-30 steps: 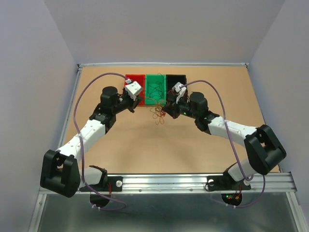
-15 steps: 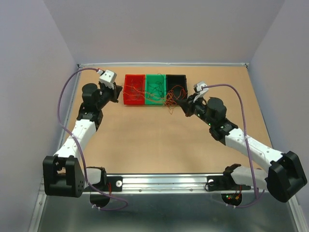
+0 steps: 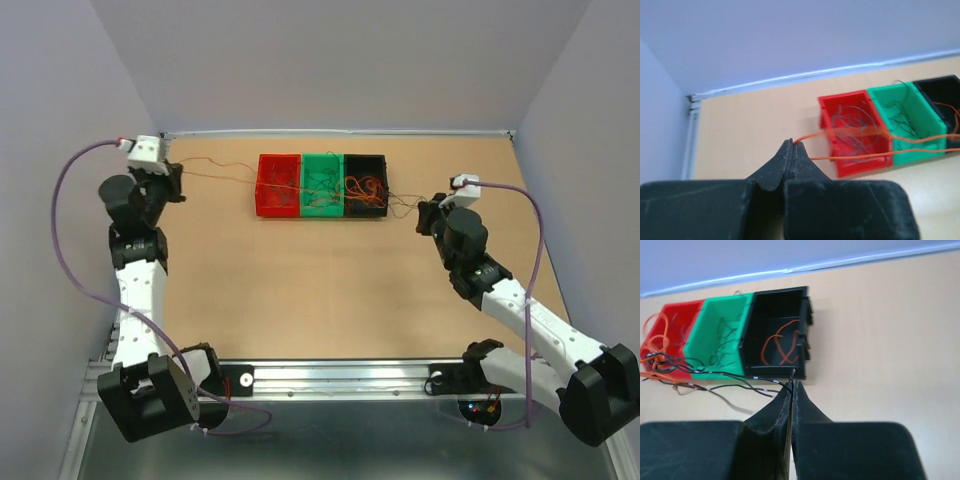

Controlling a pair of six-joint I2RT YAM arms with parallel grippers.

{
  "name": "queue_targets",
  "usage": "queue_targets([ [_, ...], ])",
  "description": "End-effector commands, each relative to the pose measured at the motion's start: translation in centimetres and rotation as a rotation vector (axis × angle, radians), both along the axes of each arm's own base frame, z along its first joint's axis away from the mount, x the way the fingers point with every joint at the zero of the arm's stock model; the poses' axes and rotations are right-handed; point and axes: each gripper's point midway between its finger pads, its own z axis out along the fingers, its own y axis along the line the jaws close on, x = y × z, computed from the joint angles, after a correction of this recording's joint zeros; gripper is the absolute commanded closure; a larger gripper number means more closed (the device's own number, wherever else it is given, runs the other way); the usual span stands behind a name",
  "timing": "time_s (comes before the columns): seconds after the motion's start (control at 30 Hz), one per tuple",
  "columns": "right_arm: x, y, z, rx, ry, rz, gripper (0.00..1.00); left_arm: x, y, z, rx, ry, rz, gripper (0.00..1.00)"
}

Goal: Untangle the cables

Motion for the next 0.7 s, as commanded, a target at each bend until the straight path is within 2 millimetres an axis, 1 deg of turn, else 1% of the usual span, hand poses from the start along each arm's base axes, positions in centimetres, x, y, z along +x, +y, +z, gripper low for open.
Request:
queue_targets([
  [0.0, -0.4, -6.9, -0.6, 0.005, -0.002, -0.317, 1.0, -0.3, 8.5, 5.2, 0.011, -0.09, 0.197, 1.0],
  [0.03, -0.5, -8.0, -0.8, 0.005, -0.003, -0.37, 0.99, -0.3, 9.3, 5.3, -0.006, -0.084, 0.197, 1.0],
  [0.07, -0.8, -8.9, -0.7, 0.028, -0.011, -0.411, 0.99, -0.6, 10.9, 5.5, -0.013, -0.082, 0.208, 1.0],
  [0.13, -1.4, -10.7, -0.4, 0.048, -0.032, -0.503, 0.99, -0.8, 12.1, 5.8, -0.024, -0.086, 0.224, 1.0],
  [0.17, -1.7, -11.4, -0.5, 0.056, -0.036, -0.533, 1.0, -0.9, 12.5, 5.9, -0.039, -0.087, 0.235, 1.0],
  [0.2, -2.4, -12.5, 0.2, 0.088, -0.066, -0.589, 1.0, -1.2, 13.5, 6.1, -0.047, -0.092, 0.26, 1.0],
  [0.27, -2.9, -12.8, 0.5, 0.107, -0.086, -0.594, 0.99, -1.4, 13.6, 6.2, -0.045, -0.101, 0.24, 1.0],
  [0.3, -3.1, -12.7, 0.5, 0.095, -0.087, -0.573, 0.99, -1.5, 12.5, 6.2, -0.042, -0.102, 0.182, 1.0],
  [0.33, -3.0, -11.5, 1.1, 0.106, -0.096, -0.492, 0.99, -1.5, 11.6, 6.0, -0.036, -0.098, 0.135, 1.0],
  [0.37, -2.9, -10.6, 1.3, 0.097, -0.098, -0.433, 0.99, -1.8, 10.2, 5.9, -0.022, -0.096, 0.06, 1.0],
  [0.4, -2.8, -9.7, 1.6, 0.095, -0.101, -0.378, 0.99, -1.9, 9.8, 6.0, -0.016, -0.095, 0.041, 1.0],
  [0.43, -2.4, -7.7, 1.7, 0.093, -0.096, -0.265, 1.0, -2.0, 9.2, 6.2, -0.007, -0.097, 0.018, 1.0],
  [0.47, -2.3, -6.9, 1.7, 0.087, -0.091, -0.216, 0.99, -2.2, 8.6, 6.4, 0.003, -0.101, -0.006, 1.0],
  [0.5, -2.2, -6.3, 1.6, 0.079, -0.087, -0.18, 0.99, -2.6, 8.2, 7.4, 0.036, -0.122, -0.009, 1.0],
  [0.53, -2.1, -5.4, 1.8, 0.078, -0.084, -0.136, 0.99, -2.7, 7.8, 7.7, 0.052, -0.124, -0.02, 1.0],
  [0.57, -1.8, -5.0, 1.4, 0.064, -0.07, -0.116, 0.99, -2.9, 6.7, 7.8, 0.056, -0.108, -0.054, 1.0],
  [0.6, -1.7, -4.7, 1.2, 0.057, -0.062, -0.101, 0.99, -3.1, 6.0, 8.9, 0.079, -0.122, -0.068, 1.0],
  [0.63, -1.6, -4.2, 1.0, 0.052, -0.054, -0.074, 0.99, -3.2, 5.4, 9.3, 0.097, -0.125, -0.085, 1.0],
  [0.67, -1.3, -3.9, 0.7, 0.041, -0.043, -0.06, 0.99, -3.5, 3.6, 9.5, 0.096, -0.118, -0.129, 1.0],
])
